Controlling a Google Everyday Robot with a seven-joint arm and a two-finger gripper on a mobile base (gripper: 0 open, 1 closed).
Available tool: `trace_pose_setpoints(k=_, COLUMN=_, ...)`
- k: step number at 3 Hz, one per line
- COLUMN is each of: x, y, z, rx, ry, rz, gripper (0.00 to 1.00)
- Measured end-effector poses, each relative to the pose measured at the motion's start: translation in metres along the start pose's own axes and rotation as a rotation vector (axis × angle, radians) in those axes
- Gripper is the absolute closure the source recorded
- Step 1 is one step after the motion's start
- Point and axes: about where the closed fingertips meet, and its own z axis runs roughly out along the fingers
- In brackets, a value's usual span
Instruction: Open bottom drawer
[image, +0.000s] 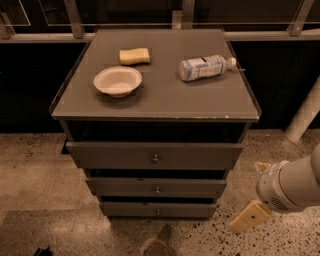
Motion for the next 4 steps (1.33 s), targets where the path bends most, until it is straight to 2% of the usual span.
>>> trace_pose_setpoints(k=1, x=0.000, y=0.000, z=0.000, rx=0.000, ry=0.000, rz=0.000, gripper=0.00)
trace_pose_setpoints(k=2, x=0.002, y=0.006, z=0.006, rx=0.028, ry=-0.019, rz=0.003, gripper=0.00)
trace_pose_setpoints(k=3, x=0.029, y=0.034, z=0.052, rx=0.003, ry=-0.045, rz=0.101, gripper=0.00)
trace_pose_setpoints(k=4, x=0.061, y=0.061, z=0.123, rx=-0.057, ry=-0.101, rz=0.214, gripper=0.00)
